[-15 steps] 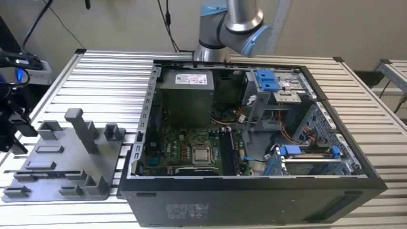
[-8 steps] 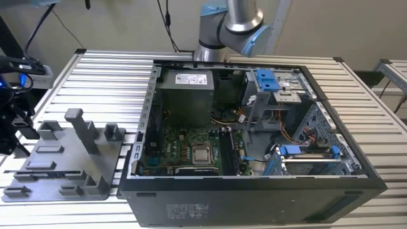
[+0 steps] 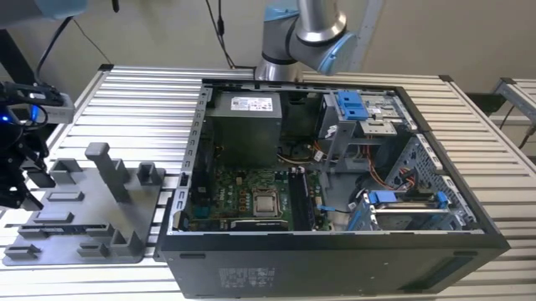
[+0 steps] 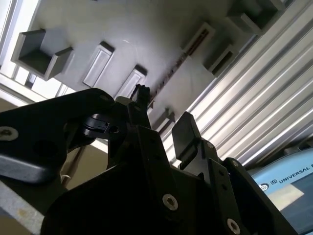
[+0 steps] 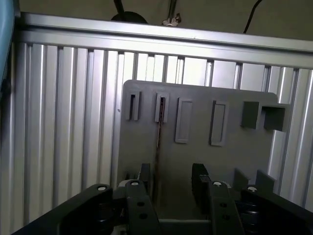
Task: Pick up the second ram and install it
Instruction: 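Pick up the second ram and move it above second insertion slot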
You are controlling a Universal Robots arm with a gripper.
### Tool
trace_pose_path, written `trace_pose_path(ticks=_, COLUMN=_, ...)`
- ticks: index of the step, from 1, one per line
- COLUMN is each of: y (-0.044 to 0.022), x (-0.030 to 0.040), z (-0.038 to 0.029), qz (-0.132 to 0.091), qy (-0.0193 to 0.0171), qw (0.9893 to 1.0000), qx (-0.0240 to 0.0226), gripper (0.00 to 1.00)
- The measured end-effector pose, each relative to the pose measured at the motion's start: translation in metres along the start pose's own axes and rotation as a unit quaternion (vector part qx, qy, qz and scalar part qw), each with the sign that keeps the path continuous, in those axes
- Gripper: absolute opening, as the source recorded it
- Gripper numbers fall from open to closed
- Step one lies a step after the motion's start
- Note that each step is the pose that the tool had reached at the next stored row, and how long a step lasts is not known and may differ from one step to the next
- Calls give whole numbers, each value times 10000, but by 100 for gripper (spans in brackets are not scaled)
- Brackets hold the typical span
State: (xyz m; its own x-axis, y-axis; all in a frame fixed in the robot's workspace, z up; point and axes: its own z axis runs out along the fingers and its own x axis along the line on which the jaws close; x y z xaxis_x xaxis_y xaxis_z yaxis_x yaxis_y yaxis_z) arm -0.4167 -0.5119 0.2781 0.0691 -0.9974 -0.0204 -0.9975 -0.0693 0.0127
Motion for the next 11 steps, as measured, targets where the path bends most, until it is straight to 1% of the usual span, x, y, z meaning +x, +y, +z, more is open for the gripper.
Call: trace_pose_path(ticks=11, y=2, x=3, z=146, qz=-11, qy=0, qw=10000, qx=0, gripper=48)
